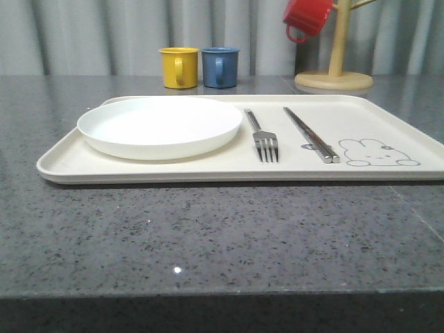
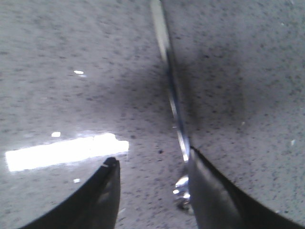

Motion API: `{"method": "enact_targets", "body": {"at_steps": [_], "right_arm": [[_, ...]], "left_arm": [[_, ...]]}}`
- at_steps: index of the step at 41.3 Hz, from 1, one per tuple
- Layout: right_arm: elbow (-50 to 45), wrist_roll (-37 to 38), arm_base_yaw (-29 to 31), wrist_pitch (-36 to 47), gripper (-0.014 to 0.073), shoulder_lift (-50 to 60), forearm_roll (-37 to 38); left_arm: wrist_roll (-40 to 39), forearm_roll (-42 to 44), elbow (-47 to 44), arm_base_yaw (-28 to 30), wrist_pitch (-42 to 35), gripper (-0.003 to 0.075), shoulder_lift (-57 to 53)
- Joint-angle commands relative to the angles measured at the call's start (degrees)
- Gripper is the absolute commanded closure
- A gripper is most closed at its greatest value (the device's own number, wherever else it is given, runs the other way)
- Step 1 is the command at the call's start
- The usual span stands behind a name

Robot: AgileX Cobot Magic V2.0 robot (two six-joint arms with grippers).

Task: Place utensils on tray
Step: 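Grasp the spoon with the right gripper and carry it over the tray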

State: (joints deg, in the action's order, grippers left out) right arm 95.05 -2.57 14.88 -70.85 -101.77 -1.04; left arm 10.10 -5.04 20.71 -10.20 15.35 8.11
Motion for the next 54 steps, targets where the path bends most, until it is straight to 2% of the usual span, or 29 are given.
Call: {"method": "enact_targets", "body": {"at_steps": [1,30,34,47,51,54], "right_arm": [[1.7,-1.9,1.8,-3.5,0.0224,0.9,0.4],[1.7,-2.3,2.5,-0.6,0.0238,-5.9,-0.3],[1.7,-2.3,2.5,-0.8,0.0294,-6.1,-0.3],[1.7,-2.3,2.5,-1.9,0.06,-6.1,-0.3],[1.7,-2.3,2.5,-2.1,0.0649,-6.0,-0.3],[1.7,-2.3,2.5,-2.2,0.0655,-5.6,-0.3]], "left_arm": [[-0.4,-0.2,1.4,0.1,-4.7,0.0739,0.7],[-0.4,-0.2,1.4,0.1,-4.7,0.0739,0.7],[-0.4,-0.2,1.4,0.1,-4.7,0.0739,0.7],[-0.4,-0.2,1.4,0.1,-4.7,0.0739,0.7],[-0.4,-0.2,1.4,0.1,-4.7,0.0739,0.7],[-0.4,-0.2,1.4,0.1,-4.7,0.0739,0.7]]}}
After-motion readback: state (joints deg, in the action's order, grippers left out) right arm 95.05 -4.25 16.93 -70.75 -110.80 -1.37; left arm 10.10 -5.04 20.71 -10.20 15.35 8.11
